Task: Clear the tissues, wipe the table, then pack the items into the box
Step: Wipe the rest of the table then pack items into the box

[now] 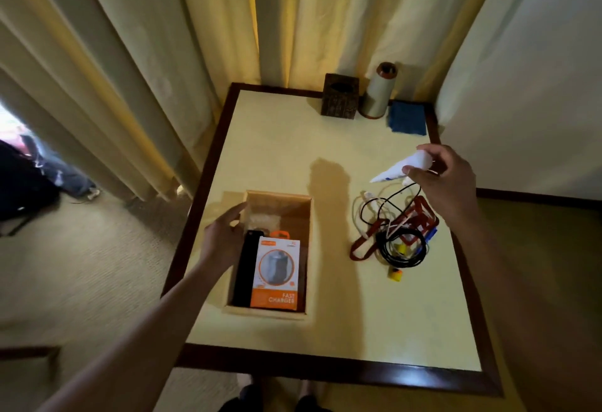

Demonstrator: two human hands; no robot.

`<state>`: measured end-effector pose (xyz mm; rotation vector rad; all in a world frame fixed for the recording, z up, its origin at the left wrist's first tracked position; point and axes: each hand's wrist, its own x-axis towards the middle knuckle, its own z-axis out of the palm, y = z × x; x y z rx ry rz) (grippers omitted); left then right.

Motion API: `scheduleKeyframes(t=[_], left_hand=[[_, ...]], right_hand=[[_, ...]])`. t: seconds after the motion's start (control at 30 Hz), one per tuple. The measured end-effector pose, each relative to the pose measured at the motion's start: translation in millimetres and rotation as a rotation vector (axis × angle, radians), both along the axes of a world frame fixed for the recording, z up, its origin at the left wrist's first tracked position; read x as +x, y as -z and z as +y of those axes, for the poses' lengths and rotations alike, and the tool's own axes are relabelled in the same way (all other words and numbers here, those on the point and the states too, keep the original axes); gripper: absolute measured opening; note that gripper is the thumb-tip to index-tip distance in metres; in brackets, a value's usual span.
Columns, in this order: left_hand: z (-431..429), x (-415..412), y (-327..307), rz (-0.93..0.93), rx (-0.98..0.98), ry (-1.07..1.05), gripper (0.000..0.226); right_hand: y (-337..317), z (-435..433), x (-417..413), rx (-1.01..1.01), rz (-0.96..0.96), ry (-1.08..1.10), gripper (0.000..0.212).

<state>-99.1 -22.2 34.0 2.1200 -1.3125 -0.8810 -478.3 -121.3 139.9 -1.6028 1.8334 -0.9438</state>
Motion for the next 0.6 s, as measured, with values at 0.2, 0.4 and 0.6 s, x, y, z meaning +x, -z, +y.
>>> scheduleKeyframes(t=[0.2,0.4,0.6], left_hand=[[-7.0,13.4,-25.3,0.02,-0.056,0.105,0.051],[3.5,4.4,-70.0,0.956,0.084,0.204,0.038],[32.2,19.4,-74.6,1.011,0.152,0.372,0.042]], right_hand=[[-16.6,64.4,53.3,0.044,-0.336,-0.086,0.044],[-17.8,102.0,111.0,0.197,-0.695,-0.249,0.051],[-4.4,113.8,153.4,0.312,-0.983,-0.317,0.059]])
